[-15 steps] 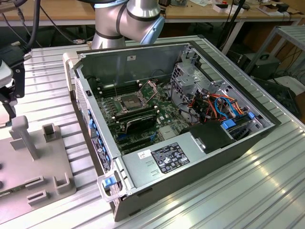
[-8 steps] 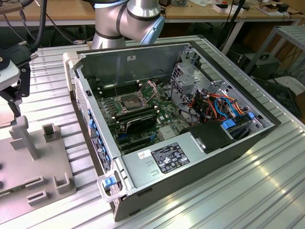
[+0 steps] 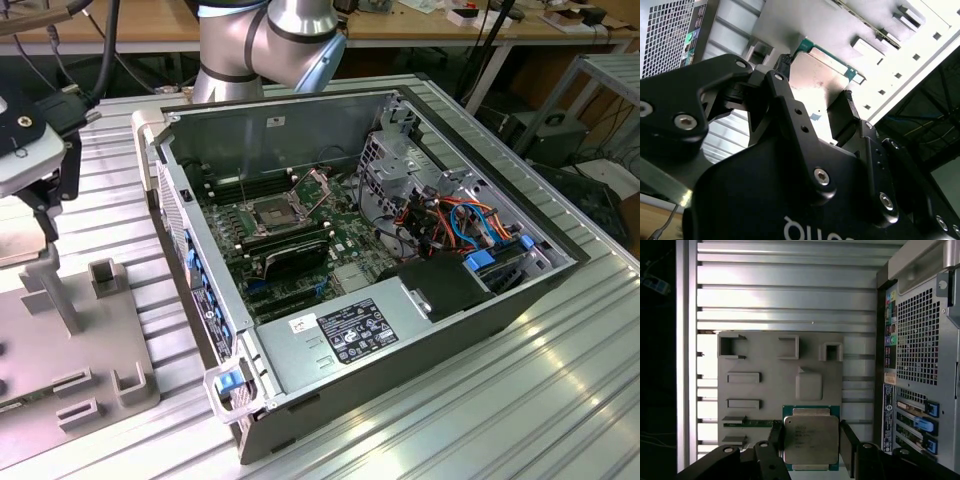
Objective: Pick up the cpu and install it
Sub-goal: 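Pick up the cpu and move it towards the insertion slot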
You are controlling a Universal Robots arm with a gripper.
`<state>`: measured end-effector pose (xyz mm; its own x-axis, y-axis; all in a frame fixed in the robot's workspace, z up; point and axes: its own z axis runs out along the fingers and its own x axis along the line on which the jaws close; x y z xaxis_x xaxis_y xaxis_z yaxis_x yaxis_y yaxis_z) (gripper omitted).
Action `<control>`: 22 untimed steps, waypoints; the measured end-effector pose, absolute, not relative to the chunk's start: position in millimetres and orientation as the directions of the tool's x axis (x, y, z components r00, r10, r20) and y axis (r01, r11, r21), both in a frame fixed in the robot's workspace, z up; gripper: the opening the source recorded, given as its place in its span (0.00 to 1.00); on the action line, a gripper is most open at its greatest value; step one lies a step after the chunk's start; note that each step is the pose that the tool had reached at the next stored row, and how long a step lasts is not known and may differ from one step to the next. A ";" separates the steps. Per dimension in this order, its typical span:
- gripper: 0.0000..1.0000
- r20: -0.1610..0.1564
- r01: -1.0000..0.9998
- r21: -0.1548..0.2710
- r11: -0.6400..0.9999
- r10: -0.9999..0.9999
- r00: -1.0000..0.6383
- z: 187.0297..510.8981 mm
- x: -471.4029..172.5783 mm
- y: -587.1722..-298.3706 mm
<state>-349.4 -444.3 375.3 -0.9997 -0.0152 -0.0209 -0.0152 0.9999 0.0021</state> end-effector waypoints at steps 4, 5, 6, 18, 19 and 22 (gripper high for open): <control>0.55 -0.021 -0.015 0.002 1.000 -0.015 -1.000 375.3 -344.8 -444.3; 0.55 -0.021 -0.015 0.002 1.000 -0.015 -1.000 375.3 -343.5 -444.3; 0.55 -0.021 -0.015 0.002 1.000 -0.015 -1.000 375.3 -341.9 -444.3; 0.55 -0.021 -0.015 0.002 1.000 -0.015 -1.000 375.3 -330.9 -444.3; 0.55 -0.021 -0.015 0.002 1.000 -0.015 -1.000 375.3 -330.0 -444.3; 0.55 -0.021 -0.015 0.002 1.000 -0.015 -1.000 375.3 -326.4 -444.3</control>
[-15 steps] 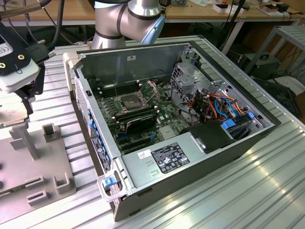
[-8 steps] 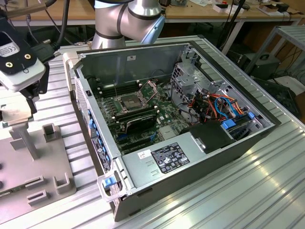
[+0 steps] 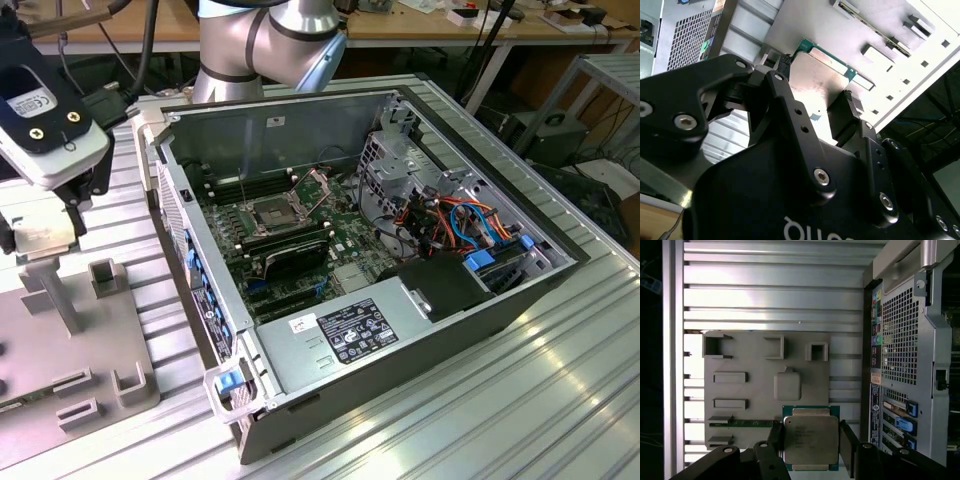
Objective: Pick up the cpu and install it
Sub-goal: 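Pick up the cpu and move it towards the insertion slot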
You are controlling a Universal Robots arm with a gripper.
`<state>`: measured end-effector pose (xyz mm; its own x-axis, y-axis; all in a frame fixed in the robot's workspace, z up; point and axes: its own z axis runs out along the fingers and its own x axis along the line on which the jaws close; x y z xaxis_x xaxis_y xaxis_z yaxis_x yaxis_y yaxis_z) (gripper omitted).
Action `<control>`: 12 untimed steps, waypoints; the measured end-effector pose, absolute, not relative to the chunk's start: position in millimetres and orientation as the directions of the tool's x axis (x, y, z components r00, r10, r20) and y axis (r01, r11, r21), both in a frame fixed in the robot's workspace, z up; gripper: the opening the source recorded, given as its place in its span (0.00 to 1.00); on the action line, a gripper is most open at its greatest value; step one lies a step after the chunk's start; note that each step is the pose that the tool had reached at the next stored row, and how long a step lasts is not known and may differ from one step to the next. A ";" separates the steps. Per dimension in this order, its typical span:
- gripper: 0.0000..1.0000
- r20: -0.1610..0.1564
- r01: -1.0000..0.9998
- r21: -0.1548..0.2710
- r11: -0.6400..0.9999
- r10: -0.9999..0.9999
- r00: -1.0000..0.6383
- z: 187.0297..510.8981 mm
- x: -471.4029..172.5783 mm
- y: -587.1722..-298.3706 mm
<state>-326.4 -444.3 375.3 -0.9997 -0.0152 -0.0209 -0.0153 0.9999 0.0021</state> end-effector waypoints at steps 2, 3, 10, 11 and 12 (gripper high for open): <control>0.55 -0.021 -0.015 0.002 1.000 -0.015 -1.000 375.3 -324.1 -444.3; 0.55 -0.021 -0.015 0.002 1.000 -0.015 -1.000 375.3 -322.9 -444.3; 0.55 -0.021 -0.015 0.002 1.000 -0.015 -1.000 375.3 -314.2 -444.3; 0.55 -0.021 -0.015 0.002 1.000 -0.015 -1.000 375.3 -312.8 -444.3; 0.55 -0.021 -0.015 0.002 1.000 -0.015 -1.000 375.3 -311.2 -444.3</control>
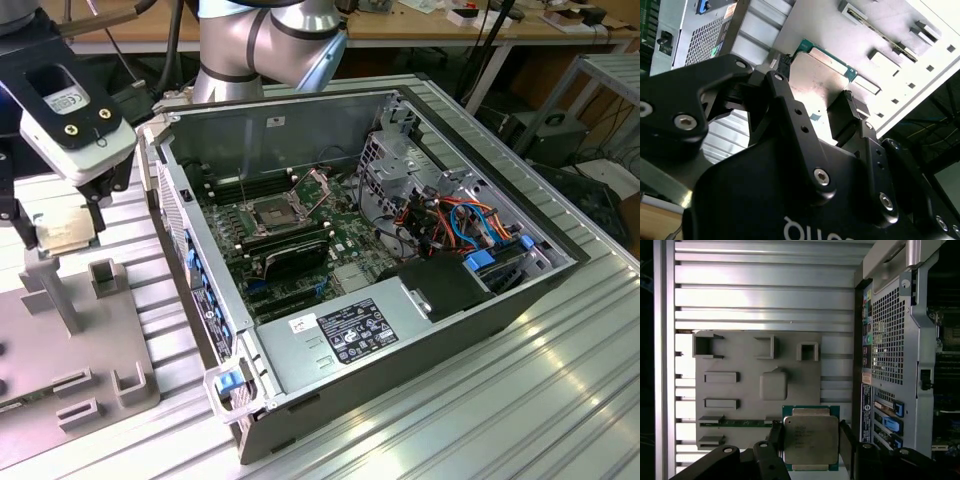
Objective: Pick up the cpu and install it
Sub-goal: 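Pick up the cpu and move it towards the insertion slot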
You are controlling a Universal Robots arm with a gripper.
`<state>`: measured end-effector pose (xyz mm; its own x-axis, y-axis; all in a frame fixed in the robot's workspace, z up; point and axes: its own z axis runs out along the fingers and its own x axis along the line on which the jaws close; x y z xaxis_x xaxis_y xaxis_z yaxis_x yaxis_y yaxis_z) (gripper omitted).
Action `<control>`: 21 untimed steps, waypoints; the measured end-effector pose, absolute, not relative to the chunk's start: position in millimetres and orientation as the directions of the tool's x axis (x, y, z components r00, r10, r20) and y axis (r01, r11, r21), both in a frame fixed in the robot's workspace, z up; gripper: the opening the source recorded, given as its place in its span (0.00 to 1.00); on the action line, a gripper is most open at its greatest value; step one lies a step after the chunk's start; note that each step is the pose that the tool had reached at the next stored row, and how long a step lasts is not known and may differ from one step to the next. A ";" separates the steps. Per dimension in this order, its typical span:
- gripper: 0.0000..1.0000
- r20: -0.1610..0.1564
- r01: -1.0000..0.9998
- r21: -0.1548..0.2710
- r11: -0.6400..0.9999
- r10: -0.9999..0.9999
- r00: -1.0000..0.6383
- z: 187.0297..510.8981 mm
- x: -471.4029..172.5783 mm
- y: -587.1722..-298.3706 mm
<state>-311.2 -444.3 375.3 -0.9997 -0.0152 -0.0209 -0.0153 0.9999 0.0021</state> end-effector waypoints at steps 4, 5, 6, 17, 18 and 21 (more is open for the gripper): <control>0.55 -0.021 -0.015 0.002 1.000 -0.015 -1.000 375.3 -304.5 -444.3; 0.55 -0.021 -0.015 0.002 1.000 -0.015 -1.000 375.3 -303.2 -444.3; 0.55 -0.021 -0.015 0.002 1.000 -0.015 -1.000 375.3 -301.6 -444.3; 0.55 -0.021 -0.015 0.002 1.000 -0.015 -1.000 375.3 -280.2 -444.3; 0.55 -0.021 -0.015 0.002 1.000 -0.015 -1.000 375.3 -278.1 -444.3; 0.55 -0.021 -0.015 0.002 1.000 -0.015 -1.000 375.3 -272.0 -444.3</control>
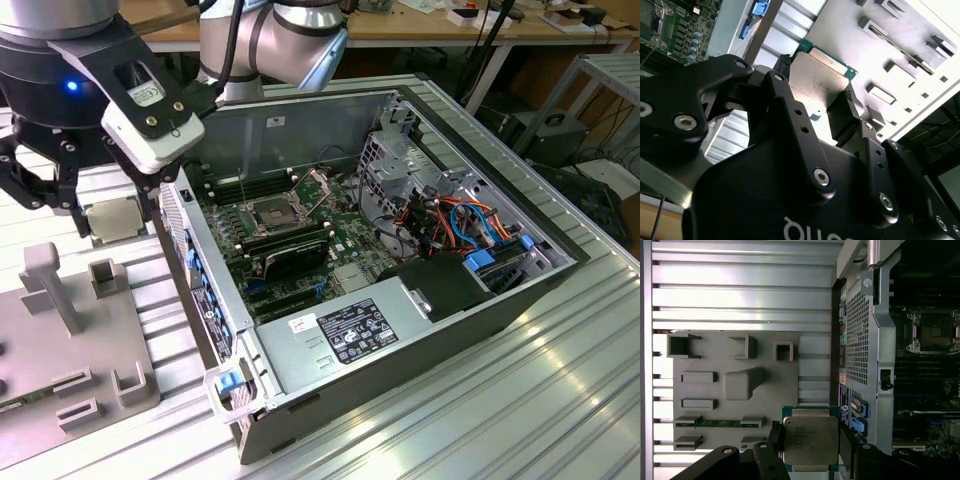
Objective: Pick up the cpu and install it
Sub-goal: 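Pick up the cpu and move it towards the insertion slot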
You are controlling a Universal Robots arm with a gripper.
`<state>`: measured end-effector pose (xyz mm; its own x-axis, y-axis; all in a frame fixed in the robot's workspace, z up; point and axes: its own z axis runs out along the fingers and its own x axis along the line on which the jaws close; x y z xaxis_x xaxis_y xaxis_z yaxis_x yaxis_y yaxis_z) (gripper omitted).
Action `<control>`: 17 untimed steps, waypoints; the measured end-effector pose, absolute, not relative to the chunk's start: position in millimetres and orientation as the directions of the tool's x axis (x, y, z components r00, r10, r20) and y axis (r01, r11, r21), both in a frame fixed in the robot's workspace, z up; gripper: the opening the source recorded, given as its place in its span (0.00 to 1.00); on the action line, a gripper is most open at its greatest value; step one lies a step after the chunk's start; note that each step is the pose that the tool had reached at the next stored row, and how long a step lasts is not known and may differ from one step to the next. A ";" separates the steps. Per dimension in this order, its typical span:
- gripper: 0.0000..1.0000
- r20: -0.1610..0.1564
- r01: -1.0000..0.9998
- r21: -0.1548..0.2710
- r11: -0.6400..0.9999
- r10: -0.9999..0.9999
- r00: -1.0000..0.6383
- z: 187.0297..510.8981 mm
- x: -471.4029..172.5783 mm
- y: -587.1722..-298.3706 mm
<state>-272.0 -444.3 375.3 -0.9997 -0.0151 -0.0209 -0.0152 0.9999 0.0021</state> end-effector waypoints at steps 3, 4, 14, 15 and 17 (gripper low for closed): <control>0.55 -0.021 -0.015 0.002 1.000 -0.015 -1.000 375.3 -266.9 -444.3; 0.55 -0.021 -0.015 0.002 1.000 -0.015 -1.000 375.3 -263.3 -444.3; 0.55 -0.021 -0.015 0.002 1.000 -0.015 -1.000 375.3 -237.3 -444.3; 0.55 -0.021 -0.015 0.002 1.000 -0.015 -1.000 375.3 -235.8 -444.3; 0.55 -0.021 -0.015 0.002 1.000 -0.015 -1.000 375.3 -230.7 -444.3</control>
